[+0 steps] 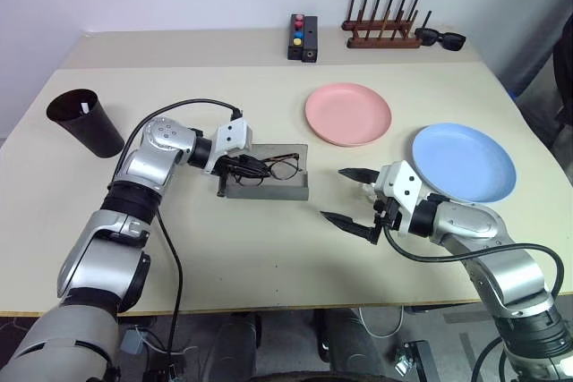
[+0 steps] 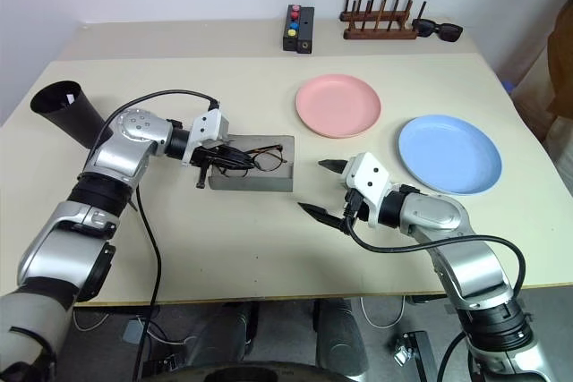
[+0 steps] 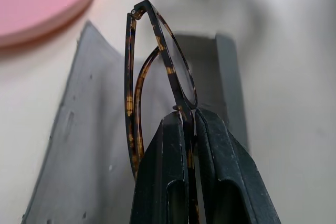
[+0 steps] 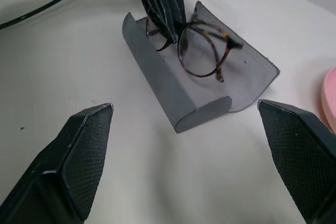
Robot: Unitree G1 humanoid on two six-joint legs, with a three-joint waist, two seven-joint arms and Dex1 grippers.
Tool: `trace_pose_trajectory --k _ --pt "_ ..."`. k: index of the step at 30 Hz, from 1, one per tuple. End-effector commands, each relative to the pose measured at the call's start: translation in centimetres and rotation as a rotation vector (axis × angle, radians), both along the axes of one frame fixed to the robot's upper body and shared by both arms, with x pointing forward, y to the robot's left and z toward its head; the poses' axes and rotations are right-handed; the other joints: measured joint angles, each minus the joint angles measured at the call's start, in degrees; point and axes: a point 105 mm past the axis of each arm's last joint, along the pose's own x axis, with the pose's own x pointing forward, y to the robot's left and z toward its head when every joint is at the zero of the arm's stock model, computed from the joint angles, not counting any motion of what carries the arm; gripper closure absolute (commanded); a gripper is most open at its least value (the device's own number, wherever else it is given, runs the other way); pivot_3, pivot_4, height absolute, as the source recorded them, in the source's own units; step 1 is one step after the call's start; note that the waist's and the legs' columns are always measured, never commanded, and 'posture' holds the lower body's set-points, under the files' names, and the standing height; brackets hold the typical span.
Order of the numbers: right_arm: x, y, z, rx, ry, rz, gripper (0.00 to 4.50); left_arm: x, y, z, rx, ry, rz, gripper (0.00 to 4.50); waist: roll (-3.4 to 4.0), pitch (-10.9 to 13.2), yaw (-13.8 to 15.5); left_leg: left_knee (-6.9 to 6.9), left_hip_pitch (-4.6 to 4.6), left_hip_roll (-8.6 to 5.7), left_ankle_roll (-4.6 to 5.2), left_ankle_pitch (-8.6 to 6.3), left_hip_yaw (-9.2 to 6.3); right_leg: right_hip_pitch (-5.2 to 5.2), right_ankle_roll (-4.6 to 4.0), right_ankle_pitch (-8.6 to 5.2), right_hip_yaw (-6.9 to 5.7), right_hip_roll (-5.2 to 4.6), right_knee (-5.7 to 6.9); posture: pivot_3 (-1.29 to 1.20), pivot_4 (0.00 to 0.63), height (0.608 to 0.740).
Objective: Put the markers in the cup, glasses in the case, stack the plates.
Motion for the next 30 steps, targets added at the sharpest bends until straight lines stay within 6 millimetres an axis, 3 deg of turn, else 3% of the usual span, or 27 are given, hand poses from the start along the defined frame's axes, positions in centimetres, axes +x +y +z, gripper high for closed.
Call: trace_pose_trajectory --k 1,5,9,14,19,22,24,27,30 --pt "-0.5 0.2 1.1 0.012 -0.047 0.004 0.0 -0.2 -0.3 0.4 0.011 0.007 -0.058 4.46 0.0 0.0 -0.1 0.0 0.0 0.0 0.01 -0.01 0.0 0.0 0.08 0.05 0.0 0.0 0.0 0.0 0.15 0.74" --pt "-0.7 0.1 1.0 0.013 -0.046 -0.004 0.0 -0.7 -0.2 -0.2 0.038 0.052 -0.09 4.46 0.0 0.0 -0.2 0.0 0.0 0.0 0.01 -0.01 0.0 0.0 0.1 0.04 0.0 0.0 0.01 0.0 0.15 0.74" --pt "-0.7 0.2 0.9 0.015 -0.043 -0.003 0.0 -1.0 0.2 -0.7 0.049 0.074 -0.094 2.97 0.0 0.0 -0.1 0.0 0.01 0.0 0.01 -0.01 0.0 0.0 0.1 0.04 0.0 0.0 0.01 0.0 0.15 0.74" --pt "-0.6 0.4 0.9 0.016 -0.043 0.005 0.0 -0.2 0.1 -0.1 0.017 0.013 -0.048 0.49 0.0 0.0 -0.1 0.0 0.01 0.0 0.02 -0.01 0.0 0.0 0.11 0.04 0.0 0.0 0.01 0.0 0.15 0.74" --pt "-0.4 0.5 1.0 0.017 -0.044 0.014 0.0 0.9 -0.2 2.1 -0.089 -0.031 0.018 0.49 0.0 0.0 -0.1 0.0 0.01 0.0 0.02 -0.01 0.0 0.0 0.12 0.04 0.0 0.0 0.01 0.0 0.15 0.74" --pt "-0.3 0.6 1.0 0.017 -0.045 0.018 0.0 1.6 -0.3 5.6 -0.253 -0.053 0.065 0.49 -0.02 0.0 -0.1 0.0 0.0 0.0 0.02 -0.01 0.0 0.0 0.13 0.05 0.0 0.0 0.02 0.0 0.15 0.74" --pt "-0.3 0.6 1.0 0.017 -0.046 0.02 0.0 2.0 0.2 6.6 -0.289 -0.071 0.105 0.49 -0.01 0.0 -0.1 0.02 0.0 0.0 0.02 -0.01 -0.02 0.0 0.16 0.03 -0.01 0.0 0.02 0.0 0.15 0.74" --pt "-0.3 0.7 1.0 0.016 -0.049 0.022 0.0 3.0 1.6 6.9 -0.282 -0.144 0.195 1.38 0.01 0.0 -0.4 0.01 0.03 0.0 0.02 -0.01 -0.01 0.0 0.16 0.04 0.0 0.0 0.03 0.0 0.15 0.74" --pt "-0.3 0.7 1.2 0.014 -0.054 0.024 0.0 3.3 2.4 6.0 -0.233 -0.18 0.239 2.84 0.0 0.0 -0.3 -0.01 0.07 0.01 0.02 -0.01 -0.01 0.0 0.16 0.04 0.0 0.01 0.07 0.0 0.15 0.74"
